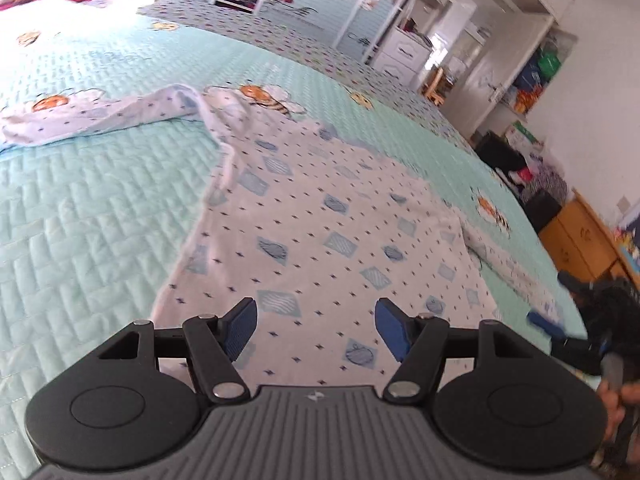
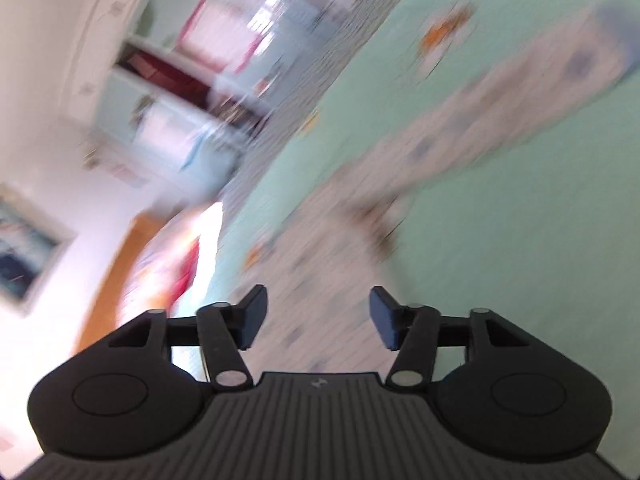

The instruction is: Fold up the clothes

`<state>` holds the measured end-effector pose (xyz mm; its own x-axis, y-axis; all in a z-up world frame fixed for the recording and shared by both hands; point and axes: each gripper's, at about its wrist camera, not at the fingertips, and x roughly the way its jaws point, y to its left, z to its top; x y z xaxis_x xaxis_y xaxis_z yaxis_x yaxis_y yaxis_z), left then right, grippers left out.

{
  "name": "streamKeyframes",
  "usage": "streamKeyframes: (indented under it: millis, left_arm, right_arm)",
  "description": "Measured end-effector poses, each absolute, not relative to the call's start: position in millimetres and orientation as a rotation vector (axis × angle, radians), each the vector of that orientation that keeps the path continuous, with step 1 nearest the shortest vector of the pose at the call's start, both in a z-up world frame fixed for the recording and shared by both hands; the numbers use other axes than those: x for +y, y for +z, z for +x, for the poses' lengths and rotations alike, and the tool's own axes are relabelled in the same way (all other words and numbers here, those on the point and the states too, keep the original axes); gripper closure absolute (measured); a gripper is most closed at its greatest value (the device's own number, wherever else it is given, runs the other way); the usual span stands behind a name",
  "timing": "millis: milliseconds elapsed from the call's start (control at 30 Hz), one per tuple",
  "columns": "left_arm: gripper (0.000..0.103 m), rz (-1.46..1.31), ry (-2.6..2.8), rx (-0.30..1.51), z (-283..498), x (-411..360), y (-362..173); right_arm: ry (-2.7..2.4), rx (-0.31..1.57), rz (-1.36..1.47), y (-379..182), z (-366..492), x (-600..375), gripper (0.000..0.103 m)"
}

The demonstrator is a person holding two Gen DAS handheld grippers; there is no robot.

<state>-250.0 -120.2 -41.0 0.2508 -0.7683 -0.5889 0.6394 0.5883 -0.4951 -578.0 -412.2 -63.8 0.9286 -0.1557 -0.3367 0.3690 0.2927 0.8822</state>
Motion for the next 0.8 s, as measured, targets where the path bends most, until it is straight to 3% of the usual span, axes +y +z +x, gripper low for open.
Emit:
streamKeyframes:
  millis: [67, 100, 133, 167, 267, 333, 367, 800]
  left_arm:
    - [0.035, -0.280, -0.894, 0.915, -223, -99, -43]
    - [0.035, -0.334, -0.848, 0.923, -209, -89, -45]
    - [0.035, -0.386, -0.794, 0.921, -193, -76, -46]
    - [0.035, -0.437, -0.736, 0.916, -178, -62, -47]
    - [0.034, -0.566, -0.558, 0.879, -134, -21, -49]
    - [0.034, -0.651, -0.462, 0.873, -108, 1, -54]
    - [0.034, -0.693, -0.428, 0.877, -97, 11, -57]
    - [0.029, -0.918, -0.421, 0.896, -41, 15, -84]
  right_arm:
    - [-0.330, 0.300, 1.281, -89, -555, -402, 0.035]
    - [-0.389, 0.357, 1.241, -96, -549, -396, 0.049]
    - [-0.454, 0.414, 1.193, -103, -543, -389, 0.078]
    - [-0.476, 0.429, 1.171, -101, -543, -386, 0.080]
    - [-0.510, 0.431, 1.153, -85, -543, -379, 0.072]
    - [-0.520, 0.433, 1.089, -72, -535, -373, 0.050]
    - [-0.519, 0.433, 1.062, -67, -529, -370, 0.048]
    - [-0.400, 0.472, 1.078, -71, -455, -361, 0.042]
